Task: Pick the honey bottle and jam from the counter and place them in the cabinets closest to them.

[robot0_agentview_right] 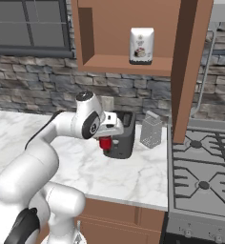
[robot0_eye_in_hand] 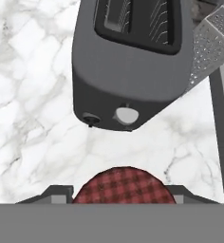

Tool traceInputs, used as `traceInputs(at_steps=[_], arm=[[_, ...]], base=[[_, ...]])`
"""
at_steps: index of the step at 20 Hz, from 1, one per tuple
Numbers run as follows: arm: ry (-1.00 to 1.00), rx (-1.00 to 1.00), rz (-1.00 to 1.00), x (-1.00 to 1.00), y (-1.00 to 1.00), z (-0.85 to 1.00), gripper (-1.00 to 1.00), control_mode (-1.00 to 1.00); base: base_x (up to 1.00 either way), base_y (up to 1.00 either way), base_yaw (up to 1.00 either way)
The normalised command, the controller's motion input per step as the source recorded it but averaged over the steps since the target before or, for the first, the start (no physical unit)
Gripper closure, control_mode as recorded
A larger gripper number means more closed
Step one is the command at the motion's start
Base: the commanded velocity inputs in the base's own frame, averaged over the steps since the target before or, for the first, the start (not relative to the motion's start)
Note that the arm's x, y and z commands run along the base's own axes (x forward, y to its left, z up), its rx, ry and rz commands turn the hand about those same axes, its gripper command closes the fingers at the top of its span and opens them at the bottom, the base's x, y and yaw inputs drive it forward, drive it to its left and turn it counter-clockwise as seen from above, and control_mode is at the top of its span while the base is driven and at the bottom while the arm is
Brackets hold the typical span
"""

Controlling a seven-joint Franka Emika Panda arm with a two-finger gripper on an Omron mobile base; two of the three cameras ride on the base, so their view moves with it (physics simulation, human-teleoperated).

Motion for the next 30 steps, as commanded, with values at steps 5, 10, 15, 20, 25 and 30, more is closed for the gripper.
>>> traceInputs(at_steps=[5, 10, 15, 20, 25, 30], arm=[[0.01, 0.01, -0.06, -0.07, 0.00, 0.54, 1.00, -1.00], [0.01, 0.01, -0.06, -0.05, -0.01, 0.52, 1.00, -1.00], [0.00, 0.03, -0.05, -0.06, -0.06, 0.47, 1.00, -1.00], [0.00, 0.03, -0.04, -0.06, -0.06, 0.45, 1.00, -1.00], [0.00, 0.02, -0.04, -0.06, -0.04, 0.44, 1.00, -1.00], [0.00, 0.02, -0.05, -0.05, -0.01, 0.43, 1.00, -1.00]], base=[[0.00, 0.00, 0.00], [0.00, 0.00, 0.00], [0.00, 0.00, 0.00], [0.00, 0.00, 0.00], [0.00, 0.00, 0.00], [0.00, 0.00, 0.00]])
